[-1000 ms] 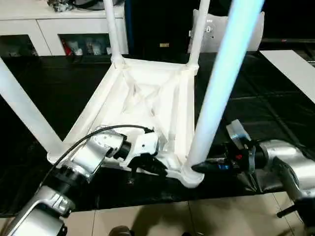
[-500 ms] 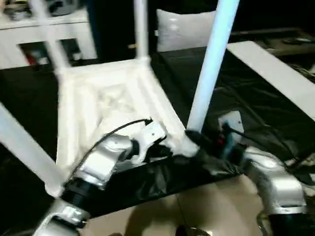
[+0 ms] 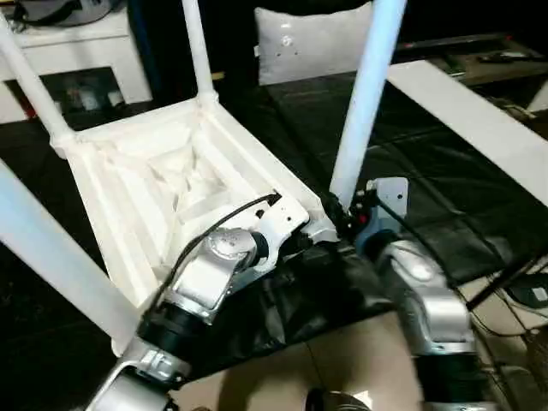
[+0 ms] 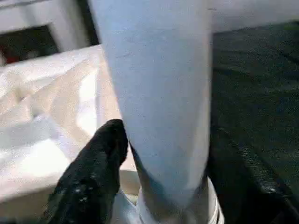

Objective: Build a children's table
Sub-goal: Rotate leg to tighten

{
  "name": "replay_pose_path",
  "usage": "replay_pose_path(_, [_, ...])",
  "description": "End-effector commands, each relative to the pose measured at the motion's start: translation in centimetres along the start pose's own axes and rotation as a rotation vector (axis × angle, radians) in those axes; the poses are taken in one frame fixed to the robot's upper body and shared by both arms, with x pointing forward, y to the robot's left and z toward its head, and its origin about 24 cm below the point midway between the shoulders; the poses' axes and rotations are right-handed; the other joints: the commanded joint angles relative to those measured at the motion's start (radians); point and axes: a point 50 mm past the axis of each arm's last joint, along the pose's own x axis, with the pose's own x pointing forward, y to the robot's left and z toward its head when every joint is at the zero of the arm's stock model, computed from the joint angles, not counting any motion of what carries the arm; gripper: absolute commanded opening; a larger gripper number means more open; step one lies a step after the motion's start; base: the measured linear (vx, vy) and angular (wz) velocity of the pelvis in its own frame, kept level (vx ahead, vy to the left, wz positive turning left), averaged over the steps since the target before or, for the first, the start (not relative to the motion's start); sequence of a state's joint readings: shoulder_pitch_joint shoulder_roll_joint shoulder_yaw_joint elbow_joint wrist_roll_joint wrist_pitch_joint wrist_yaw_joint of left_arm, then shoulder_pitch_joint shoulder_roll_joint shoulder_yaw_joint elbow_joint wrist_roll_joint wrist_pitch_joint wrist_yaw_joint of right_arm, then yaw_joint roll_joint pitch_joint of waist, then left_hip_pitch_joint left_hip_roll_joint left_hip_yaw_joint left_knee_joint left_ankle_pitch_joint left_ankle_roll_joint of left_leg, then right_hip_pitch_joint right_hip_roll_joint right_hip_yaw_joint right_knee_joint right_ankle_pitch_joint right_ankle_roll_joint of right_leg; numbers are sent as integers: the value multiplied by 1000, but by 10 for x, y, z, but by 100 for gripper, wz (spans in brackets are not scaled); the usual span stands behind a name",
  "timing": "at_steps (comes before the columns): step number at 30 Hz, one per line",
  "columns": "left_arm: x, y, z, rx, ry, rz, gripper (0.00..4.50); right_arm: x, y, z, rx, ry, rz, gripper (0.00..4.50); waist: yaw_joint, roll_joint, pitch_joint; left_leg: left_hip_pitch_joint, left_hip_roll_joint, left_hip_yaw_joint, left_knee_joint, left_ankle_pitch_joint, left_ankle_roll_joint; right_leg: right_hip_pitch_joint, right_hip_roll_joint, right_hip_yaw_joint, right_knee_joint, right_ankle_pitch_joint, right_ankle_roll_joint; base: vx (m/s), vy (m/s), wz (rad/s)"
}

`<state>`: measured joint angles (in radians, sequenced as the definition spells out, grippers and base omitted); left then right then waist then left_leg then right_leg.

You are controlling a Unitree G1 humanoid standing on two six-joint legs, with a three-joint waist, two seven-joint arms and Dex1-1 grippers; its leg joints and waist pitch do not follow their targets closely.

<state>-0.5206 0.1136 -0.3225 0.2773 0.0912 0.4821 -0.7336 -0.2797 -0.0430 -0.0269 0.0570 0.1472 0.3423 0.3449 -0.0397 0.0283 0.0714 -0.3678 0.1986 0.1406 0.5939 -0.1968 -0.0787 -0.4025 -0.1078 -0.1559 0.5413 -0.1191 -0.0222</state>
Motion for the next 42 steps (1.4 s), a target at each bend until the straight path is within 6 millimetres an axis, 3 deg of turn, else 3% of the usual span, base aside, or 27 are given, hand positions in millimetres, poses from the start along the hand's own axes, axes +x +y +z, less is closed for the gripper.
replay_pose_path(1, [-1,-7,18,78,-86,-86,0,-3,11,2,-43,-7,170,308,21,-14,-85,-11,16,3,-60,-128,105,70,-46,56,-37,-233,-168,54,-15,3])
replay_pose_path(2, [-4,-6,15,85,-80,-97,0,-8,6,2,-66,-6,209,339,35,-11,-87,-13,16,6,-58,-95,128,72,-48,60,-29,-213,-183,71,-25,3])
replay_pose_path(4, [-6,-4,12,90,-74,-109,0,-14,1,3,-86,-2,251,347,45,-12,-87,-10,17,11,-54,-75,146,66,-47,64,-25,-188,-194,0,0,0])
replay_pose_path(5, [-10,-1,10,94,-71,-133,0,-23,-7,5,-113,11,316,350,62,-11,-88,-11,18,13,-51,-53,161,70,-47,65,-20,-172,-199,0,0,0])
replay_pose_path(7, [-13,0,6,103,-63,-161,0,-32,-14,7,-143,28,400,363,75,-12,-84,-8,20,16,-51,-66,166,65,-46,66,-22,-201,-196,0,0,0])
replay_pose_path(8, [-16,1,3,124,-55,-193,0,-38,-20,8,-168,52,448,390,87,-11,-81,-4,22,17,-54,-93,158,63,-46,66,-27,-250,-185,0,0,0])
replay_pose_path(12, [-24,3,-5,165,-17,-274,0,-53,-31,13,-197,112,587,409,106,-10,-74,7,26,17,-60,-190,107,55,-46,64,-45,-407,-134,0,0,0])
replay_pose_path(14, [-28,3,-8,200,-3,-331,0,-58,-36,16,-213,148,649,435,107,-12,-70,9,26,18,-63,-215,92,53,-45,63,-50,-444,-122,0,0,0])
replay_pose_path(18, [-38,3,-15,279,53,-481,0,-62,-44,18,-298,236,755,444,109,-19,-68,8,24,15,-64,-240,81,54,-49,61,-58,-512,-89,0,0,0])
replay_pose_path(21, [-41,4,-17,299,76,-509,0,-64,-46,18,-315,269,798,444,112,-17,-64,22,22,17,-63,-272,71,47,-49,59,-67,-566,-80,0,0,0])
replay_pose_path(22, [-42,5,-17,310,84,-523,0,-64,-47,17,-323,282,814,444,113,-21,-64,22,23,17,-63,-274,70,48,-49,58,-67,-571,-79,0,0,0])
replay_pose_path(24, [-45,6,-18,344,106,-560,0,-63,-49,15,-337,318,859,444,119,-18,-67,22,23,14,-64,-272,68,50,-49,55,-65,-569,-78,0,0,0])
replay_pose_path(25, [-47,6,-18,360,111,-585,0,-61,-49,14,-341,329,874,427,121,-24,-68,20,26,15,-65,-266,67,50,-49,57,-62,-550,-83,0,0,0])
replay_pose_path(31, [-48,4,-16,405,114,-673,0,-54,-45,12,-297,348,954,369,127,-23,-73,14,30,16,-67,-224,73,55,-50,64,-45,-459,-124,0,0,0])
replay_pose_path(36, [-44,3,-12,429,115,-696,0,-51,-39,7,-266,386,1039,325,134,-23,-78,10,35,19,-64,-172,87,58,-49,71,-25,-344,-182,0,0,0])
replay_pose_path(40, [-44,3,-13,432,117,-702,0,-48,-39,6,-258,386,1059,286,138,-23,-77,9,35,20,-64,-171,85,60,-52,72,-22,-338,-193,0,0,0])
replay_pose_path(42, [-45,4,-14,432,119,-704,0,-47,-38,6,-248,385,1070,263,138,-26,-76,10,34,22,-65,-189,80,60,-52,71,-28,-381,-178,0,0,0])
